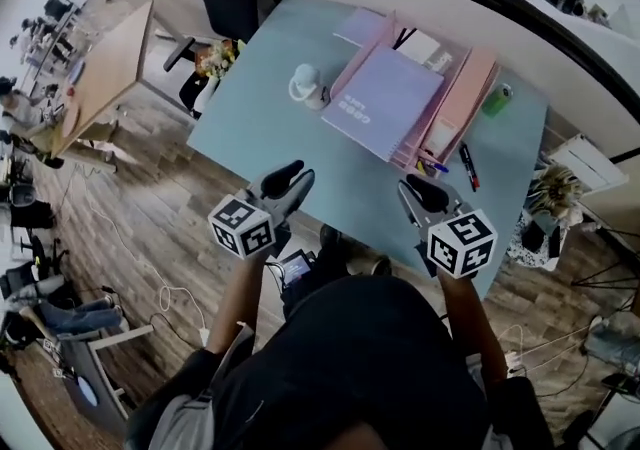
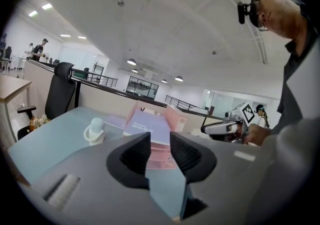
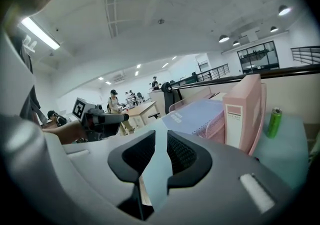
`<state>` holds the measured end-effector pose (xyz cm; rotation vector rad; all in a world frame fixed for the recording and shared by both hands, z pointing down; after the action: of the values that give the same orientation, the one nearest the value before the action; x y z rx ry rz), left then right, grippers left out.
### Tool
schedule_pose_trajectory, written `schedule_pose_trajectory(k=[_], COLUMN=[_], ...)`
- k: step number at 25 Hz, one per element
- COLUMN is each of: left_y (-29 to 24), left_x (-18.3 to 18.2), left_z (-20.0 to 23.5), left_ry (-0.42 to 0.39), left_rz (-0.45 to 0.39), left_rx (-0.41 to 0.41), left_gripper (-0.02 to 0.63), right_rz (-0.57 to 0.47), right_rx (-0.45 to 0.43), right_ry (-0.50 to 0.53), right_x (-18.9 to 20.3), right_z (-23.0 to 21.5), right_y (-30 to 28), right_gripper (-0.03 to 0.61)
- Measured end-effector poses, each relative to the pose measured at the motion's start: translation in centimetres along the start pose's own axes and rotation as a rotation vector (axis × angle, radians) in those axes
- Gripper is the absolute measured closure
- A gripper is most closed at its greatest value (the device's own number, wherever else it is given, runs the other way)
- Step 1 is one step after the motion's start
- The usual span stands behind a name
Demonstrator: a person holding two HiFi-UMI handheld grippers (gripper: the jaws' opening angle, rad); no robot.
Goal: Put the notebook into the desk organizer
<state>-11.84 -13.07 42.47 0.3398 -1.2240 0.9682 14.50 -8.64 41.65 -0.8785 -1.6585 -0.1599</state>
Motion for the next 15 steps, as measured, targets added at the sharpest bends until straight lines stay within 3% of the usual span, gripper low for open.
schedule_pose_trajectory(k=[12, 15], left_y=[-7.8, -9.5], left_x=[-2.4, -2.6], left_z=[7.9, 9.4], left_ry=[-0.005, 0.005], left_rz=[0.096, 0.119], left_rx=[0.135, 0.152], left_gripper=[0.483, 0.469], right_rz=[-0.016, -0.024], right_rx=[0.187, 0.218], right_ry=[-0.203, -0.258], right_x=[0.8, 1.3], right_z=[-2.5, -3.2], right_y=[-2.9, -3.8], right_gripper=[0.522, 0.496])
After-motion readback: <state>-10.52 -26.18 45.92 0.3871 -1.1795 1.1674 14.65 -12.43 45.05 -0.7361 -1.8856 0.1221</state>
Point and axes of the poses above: the fingertips, and each gripper's own axes: y backward along the fingers, z to its left, x out of its underside, the point moved 6 cm from there along y, backward along the fingers, and after that the axes turned 2 degrees about y, right-handed, at the moved point
